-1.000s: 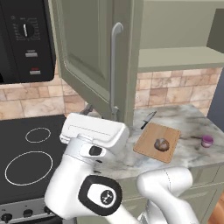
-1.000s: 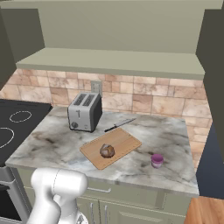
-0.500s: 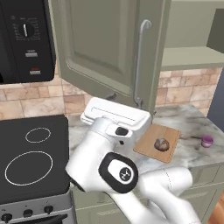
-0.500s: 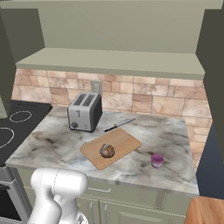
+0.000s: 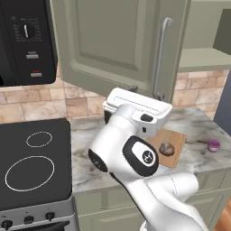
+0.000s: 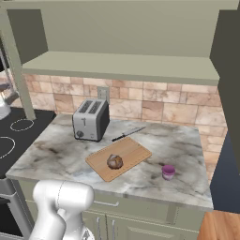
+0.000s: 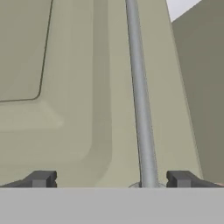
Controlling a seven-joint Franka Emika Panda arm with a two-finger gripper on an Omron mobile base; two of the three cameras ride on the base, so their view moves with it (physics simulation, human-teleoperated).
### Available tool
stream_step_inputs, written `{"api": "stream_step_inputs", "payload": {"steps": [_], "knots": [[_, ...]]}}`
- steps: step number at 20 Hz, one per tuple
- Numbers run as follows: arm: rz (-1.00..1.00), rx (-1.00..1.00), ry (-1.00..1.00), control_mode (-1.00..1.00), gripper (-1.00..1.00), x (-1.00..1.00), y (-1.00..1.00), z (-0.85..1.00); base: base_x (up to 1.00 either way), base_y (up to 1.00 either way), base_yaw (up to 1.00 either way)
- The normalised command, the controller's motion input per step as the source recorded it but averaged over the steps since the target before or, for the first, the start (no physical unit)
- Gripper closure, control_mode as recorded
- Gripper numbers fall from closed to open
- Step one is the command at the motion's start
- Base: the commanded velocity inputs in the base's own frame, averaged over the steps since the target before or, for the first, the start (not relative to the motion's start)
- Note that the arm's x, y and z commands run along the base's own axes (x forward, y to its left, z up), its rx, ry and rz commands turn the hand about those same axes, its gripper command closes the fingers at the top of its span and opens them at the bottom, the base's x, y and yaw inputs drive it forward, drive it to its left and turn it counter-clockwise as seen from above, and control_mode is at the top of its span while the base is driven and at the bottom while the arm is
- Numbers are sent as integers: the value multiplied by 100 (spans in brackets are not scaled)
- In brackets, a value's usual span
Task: Pick the bread, place it on the cutting board, pick the jam, place it on the counter, and close the cabinet.
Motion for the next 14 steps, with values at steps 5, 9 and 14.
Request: {"api": "stream_step_inputs", "payload": {"steps": [5, 9, 14], "knots": [[0, 5, 7, -100, -100, 36, -44, 1, 0, 0, 0], [0, 1, 7, -100, -100, 40, -37, 0, 0, 0, 0], [0, 0, 7, -100, -100, 42, -36, 0, 0, 0, 0]]}}
